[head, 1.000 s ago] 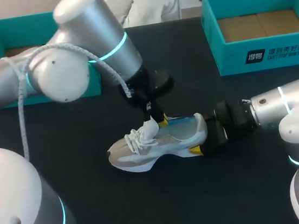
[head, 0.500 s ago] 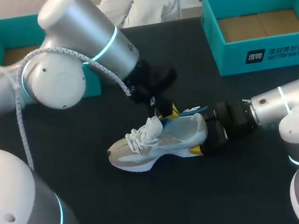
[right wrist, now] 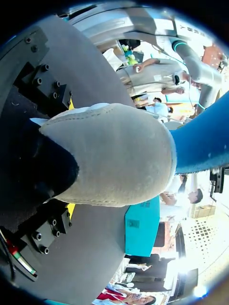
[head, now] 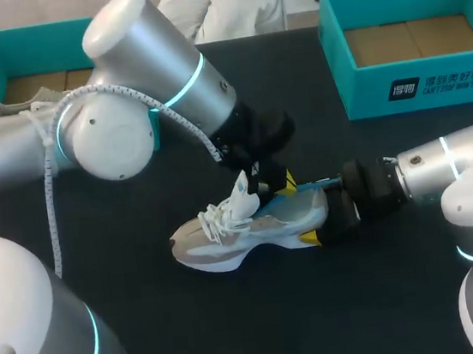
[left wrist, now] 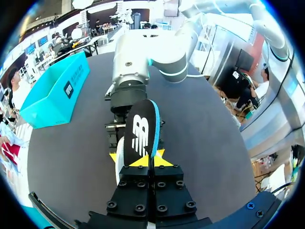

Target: Take the shoe out of the shoebox, open the shoe tongue, remove and reinsert the insole, then place the shoe into the shoebox

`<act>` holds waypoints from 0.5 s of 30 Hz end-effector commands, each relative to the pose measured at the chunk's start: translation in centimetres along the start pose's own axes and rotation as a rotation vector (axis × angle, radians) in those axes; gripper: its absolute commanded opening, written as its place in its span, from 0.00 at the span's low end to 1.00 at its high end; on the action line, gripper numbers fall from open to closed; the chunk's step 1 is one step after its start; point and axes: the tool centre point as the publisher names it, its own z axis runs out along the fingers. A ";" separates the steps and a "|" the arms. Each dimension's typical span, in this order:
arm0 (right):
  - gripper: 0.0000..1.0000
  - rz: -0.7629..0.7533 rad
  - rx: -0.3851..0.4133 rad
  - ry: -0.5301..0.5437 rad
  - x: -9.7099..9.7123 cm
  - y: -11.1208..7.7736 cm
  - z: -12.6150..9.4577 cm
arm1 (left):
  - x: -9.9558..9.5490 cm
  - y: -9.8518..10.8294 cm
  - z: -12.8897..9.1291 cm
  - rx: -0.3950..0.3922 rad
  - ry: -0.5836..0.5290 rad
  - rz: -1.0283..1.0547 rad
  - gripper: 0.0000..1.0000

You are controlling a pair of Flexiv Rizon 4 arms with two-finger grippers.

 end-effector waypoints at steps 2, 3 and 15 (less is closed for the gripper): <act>0.00 0.001 0.005 -0.001 -0.2 -0.8 0.9 | -0.1 0.1 0.3 -0.006 -0.008 0.017 0.00; 0.00 0.001 0.005 -0.001 -0.2 -0.8 0.9 | 0.0 0.1 0.2 -0.005 -0.014 0.022 0.01; 0.00 0.001 0.005 -0.001 -0.2 -0.8 0.9 | 0.4 0.2 -0.1 -0.049 -0.120 0.068 0.25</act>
